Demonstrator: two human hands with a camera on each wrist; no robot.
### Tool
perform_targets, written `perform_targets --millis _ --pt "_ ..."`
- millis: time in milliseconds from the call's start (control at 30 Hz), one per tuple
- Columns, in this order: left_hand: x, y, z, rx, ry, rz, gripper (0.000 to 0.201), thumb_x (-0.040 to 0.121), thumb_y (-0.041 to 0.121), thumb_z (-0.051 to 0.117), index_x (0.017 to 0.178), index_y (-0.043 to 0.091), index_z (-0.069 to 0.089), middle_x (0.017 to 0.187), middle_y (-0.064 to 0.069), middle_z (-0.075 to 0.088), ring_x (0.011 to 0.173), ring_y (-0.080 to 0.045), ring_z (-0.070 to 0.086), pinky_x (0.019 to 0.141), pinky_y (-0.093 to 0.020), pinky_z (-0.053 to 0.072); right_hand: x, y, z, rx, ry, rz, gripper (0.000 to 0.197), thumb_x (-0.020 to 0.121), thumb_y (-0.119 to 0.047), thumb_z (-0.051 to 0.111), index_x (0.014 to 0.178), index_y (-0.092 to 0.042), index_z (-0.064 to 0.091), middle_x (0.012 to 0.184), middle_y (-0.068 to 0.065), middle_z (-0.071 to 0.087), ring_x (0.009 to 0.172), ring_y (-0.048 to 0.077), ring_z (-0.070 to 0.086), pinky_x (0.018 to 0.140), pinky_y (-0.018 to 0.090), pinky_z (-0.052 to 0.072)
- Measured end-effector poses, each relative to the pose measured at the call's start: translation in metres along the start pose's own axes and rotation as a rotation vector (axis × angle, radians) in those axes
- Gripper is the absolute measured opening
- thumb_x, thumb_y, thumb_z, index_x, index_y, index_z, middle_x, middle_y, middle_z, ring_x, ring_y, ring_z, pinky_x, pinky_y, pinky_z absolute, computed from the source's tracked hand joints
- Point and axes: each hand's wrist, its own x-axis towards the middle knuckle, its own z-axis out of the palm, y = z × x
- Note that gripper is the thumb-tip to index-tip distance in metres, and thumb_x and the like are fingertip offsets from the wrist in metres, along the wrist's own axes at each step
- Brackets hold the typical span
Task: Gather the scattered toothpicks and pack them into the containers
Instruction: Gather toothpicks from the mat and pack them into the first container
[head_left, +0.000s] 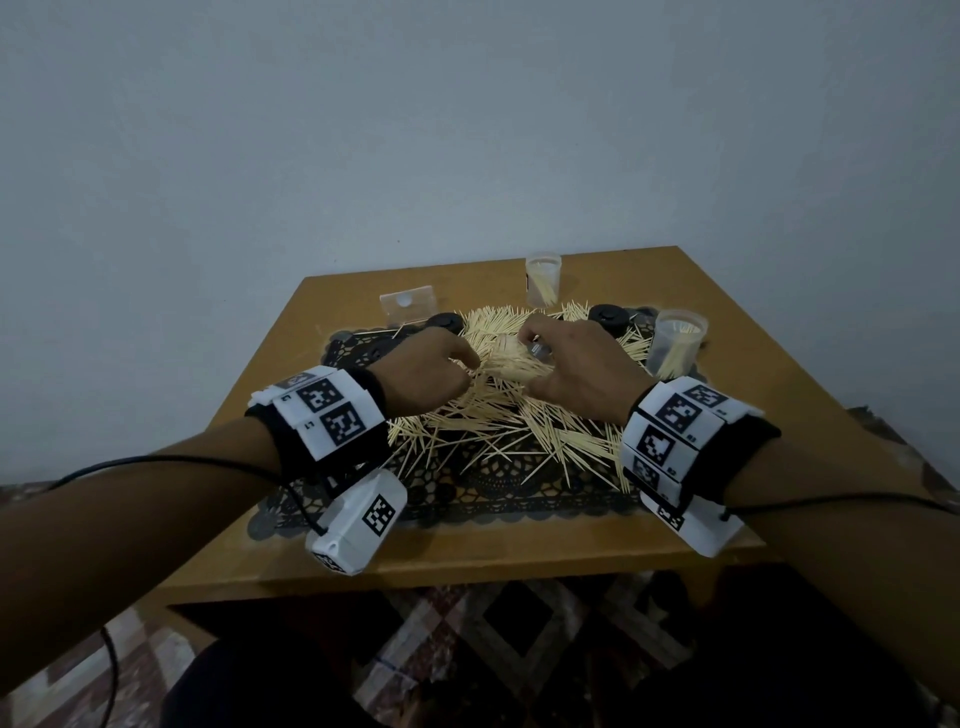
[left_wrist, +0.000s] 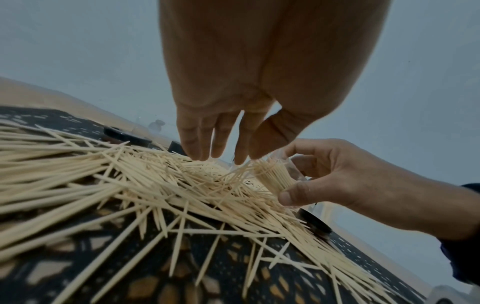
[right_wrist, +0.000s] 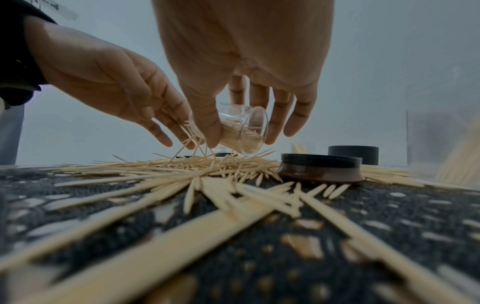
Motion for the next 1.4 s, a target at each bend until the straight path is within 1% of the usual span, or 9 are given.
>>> perform_targets --millis 133,267,533,600,733,933,1100,1267,1400 --pt "-0.004 0.004 0.002 0.016 -0.148 0.014 0.055 0.085 -0.004 0.046 0.139 0.01 0.047 0.132 -0.014 0.056 0.105 -0.029 0.06 0.088 -0.042 0.05 0.0 -0.001 0.001 0.008 0.002 -0.004 0.044 0.076 -0.025 0.079 0.111 -0.019 0.055 0.106 0.008 0.067 0.092 0.027 0.061 0.079 0.043 0.054" --pt "-0.001 -0.004 0.003 0.032 -0.015 0.058 0.052 0.085 -0.001 0.05 0.135 0.014 0.049 0.139 -0.007 0.049 0.121 -0.02 0.05 0.091 -0.027 0.042 0.0 -0.001 0.0 0.002 0.001 -0.01 0.045 0.076 -0.025 0.079 0.113 -0.018 0.055 0.106 0.007 0.067 0.093 0.027 0.061 0.079 0.043 0.054" --pt "-0.001 -0.014 -0.003 0.182 -0.152 0.194 0.078 0.081 -0.005 0.055 0.147 0.03 0.033 0.137 -0.012 0.042 0.129 -0.028 0.035 0.108 -0.045 0.031 -0.004 -0.005 -0.003 0.063 0.004 -0.084 0.045 0.077 -0.02 0.079 0.116 -0.018 0.058 0.105 0.007 0.069 0.09 0.024 0.064 0.076 0.036 0.054" --pt "-0.001 -0.015 -0.002 0.15 -0.184 0.17 0.074 0.082 -0.004 0.055 0.145 0.029 0.035 0.139 -0.011 0.043 0.128 -0.029 0.038 0.107 -0.044 0.032 -0.004 -0.005 -0.002 0.058 0.01 -0.103 0.045 0.076 -0.021 0.079 0.116 -0.019 0.058 0.105 0.007 0.069 0.088 0.024 0.064 0.076 0.036 0.054" --pt "0.004 -0.012 -0.005 -0.085 -0.216 0.132 0.058 0.082 -0.001 0.057 0.129 0.033 0.052 0.13 -0.015 0.056 0.101 -0.028 0.053 0.079 -0.035 0.045 -0.003 -0.005 -0.001 0.051 0.035 -0.094 0.047 0.074 -0.023 0.081 0.115 -0.019 0.059 0.105 0.007 0.069 0.085 0.023 0.063 0.075 0.035 0.053" --pt "0.008 -0.008 -0.008 -0.101 -0.256 0.088 0.065 0.08 0.007 0.057 0.136 0.038 0.046 0.133 -0.007 0.057 0.107 -0.033 0.057 0.095 -0.046 0.045 -0.002 -0.004 -0.001 0.054 0.041 -0.081 0.047 0.074 -0.021 0.081 0.115 -0.018 0.059 0.105 0.008 0.068 0.082 0.023 0.063 0.073 0.037 0.054" --pt "0.013 -0.003 0.0 -0.203 -0.18 0.064 0.041 0.081 -0.009 0.057 0.118 0.006 0.058 0.113 -0.016 0.063 0.108 -0.038 0.056 0.092 -0.043 0.045 -0.001 -0.003 0.0 0.034 0.054 -0.063 0.047 0.073 -0.022 0.081 0.114 -0.02 0.058 0.104 0.007 0.067 0.087 0.025 0.06 0.076 0.038 0.053" --pt "0.016 -0.001 -0.001 -0.304 -0.167 0.029 0.027 0.082 -0.009 0.058 0.106 0.003 0.062 0.088 -0.005 0.062 0.082 -0.022 0.053 0.074 -0.03 0.04 -0.001 -0.003 0.0 0.037 0.05 -0.067 0.047 0.074 -0.023 0.081 0.114 -0.02 0.058 0.103 0.008 0.067 0.088 0.025 0.061 0.076 0.039 0.053" --pt "0.015 -0.002 -0.001 -0.38 -0.131 -0.003 0.025 0.081 -0.014 0.055 0.105 -0.011 0.06 0.087 -0.015 0.055 0.081 -0.023 0.045 0.067 -0.029 0.035 -0.002 -0.003 -0.001 0.038 0.047 -0.062 0.046 0.075 -0.022 0.08 0.115 -0.019 0.058 0.104 0.008 0.066 0.087 0.026 0.06 0.075 0.038 0.053"
